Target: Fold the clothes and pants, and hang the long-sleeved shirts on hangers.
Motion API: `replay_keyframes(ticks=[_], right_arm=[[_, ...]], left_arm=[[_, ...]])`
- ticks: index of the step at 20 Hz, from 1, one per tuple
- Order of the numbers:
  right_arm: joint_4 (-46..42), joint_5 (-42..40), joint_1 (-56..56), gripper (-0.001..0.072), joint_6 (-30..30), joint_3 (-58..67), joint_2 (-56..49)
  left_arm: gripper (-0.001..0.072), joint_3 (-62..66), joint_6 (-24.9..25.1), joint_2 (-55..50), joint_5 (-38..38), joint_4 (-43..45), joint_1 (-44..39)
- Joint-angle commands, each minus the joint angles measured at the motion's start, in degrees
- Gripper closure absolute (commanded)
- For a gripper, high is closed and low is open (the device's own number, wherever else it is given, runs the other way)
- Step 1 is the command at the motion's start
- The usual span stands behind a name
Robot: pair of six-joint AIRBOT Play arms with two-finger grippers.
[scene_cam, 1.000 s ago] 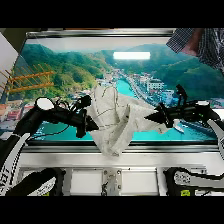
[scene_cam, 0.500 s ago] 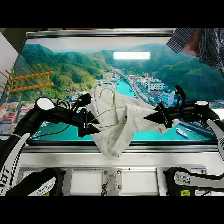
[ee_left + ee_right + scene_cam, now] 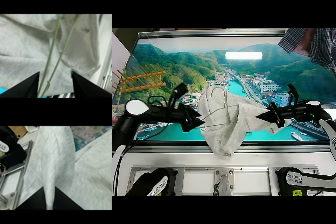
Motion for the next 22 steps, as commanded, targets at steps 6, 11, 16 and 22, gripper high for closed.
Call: replay_keyframes(ticks=[6, 11, 16, 22], right_arm=[[9.7, -2.9, 0.0, 0.0700, 1.6, 0.0, 4.6], [9.7, -4.3, 0.0, 0.0700, 3.8, 0.0, 8.6], [9.7, -4.3, 0.0, 0.0700, 4.4, 0.0, 10.3], [9.7, -4.3, 0.0, 0.0700, 5.0, 0.0, 10.5]], left_arm=[[0.0305, -5.7, -38.3, 15.1, 3.2, 9.2, 5.9], [0.0304, -16.5, -65.2, 17.9, 12.5, 9.2, -7.1], [0.0305, -17.4, -82.3, 10.2, 26.0, 8.7, -18.1], [0.0304, -12.3, -82.4, -1.8, 31.9, 2.8, -19.9]])
